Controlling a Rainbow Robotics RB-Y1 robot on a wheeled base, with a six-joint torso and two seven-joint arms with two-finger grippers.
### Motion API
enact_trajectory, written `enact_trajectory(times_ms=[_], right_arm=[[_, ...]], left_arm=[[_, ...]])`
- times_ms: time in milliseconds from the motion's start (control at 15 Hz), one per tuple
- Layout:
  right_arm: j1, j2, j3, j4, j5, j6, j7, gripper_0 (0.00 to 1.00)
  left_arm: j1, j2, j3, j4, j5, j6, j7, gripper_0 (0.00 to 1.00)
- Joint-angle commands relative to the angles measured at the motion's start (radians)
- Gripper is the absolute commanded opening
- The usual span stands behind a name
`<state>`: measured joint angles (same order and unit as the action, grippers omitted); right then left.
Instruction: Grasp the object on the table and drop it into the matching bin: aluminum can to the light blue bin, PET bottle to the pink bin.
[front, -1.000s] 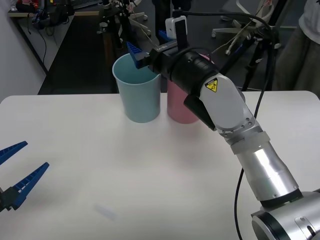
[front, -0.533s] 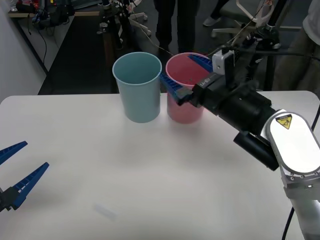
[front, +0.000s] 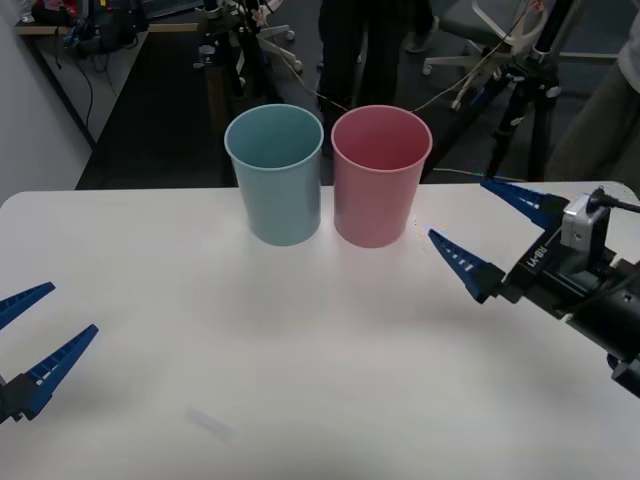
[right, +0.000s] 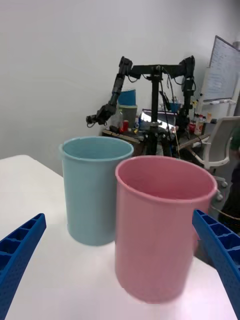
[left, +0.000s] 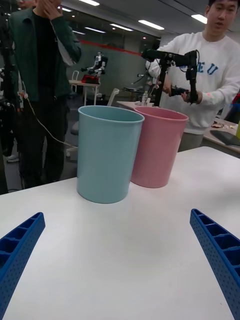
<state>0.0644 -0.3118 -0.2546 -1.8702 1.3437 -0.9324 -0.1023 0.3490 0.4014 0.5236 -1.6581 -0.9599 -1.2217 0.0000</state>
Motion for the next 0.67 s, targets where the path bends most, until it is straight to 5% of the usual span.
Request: enact_trajectory(times_ms=[67,667], right_arm=[[0.098,-0.001,-0.086,0.0,-0.055,-0.055,0.075,1.0],[0.307,-0.038,-0.221,0.051,-0.227,-0.132,0.118,1.0]], left_arm=[[0.0,0.0,0.0,0.0,0.0,0.0,0.0,1.0],[0.0,0.0,0.0,0.0,0.0,0.0,0.0,1.0]])
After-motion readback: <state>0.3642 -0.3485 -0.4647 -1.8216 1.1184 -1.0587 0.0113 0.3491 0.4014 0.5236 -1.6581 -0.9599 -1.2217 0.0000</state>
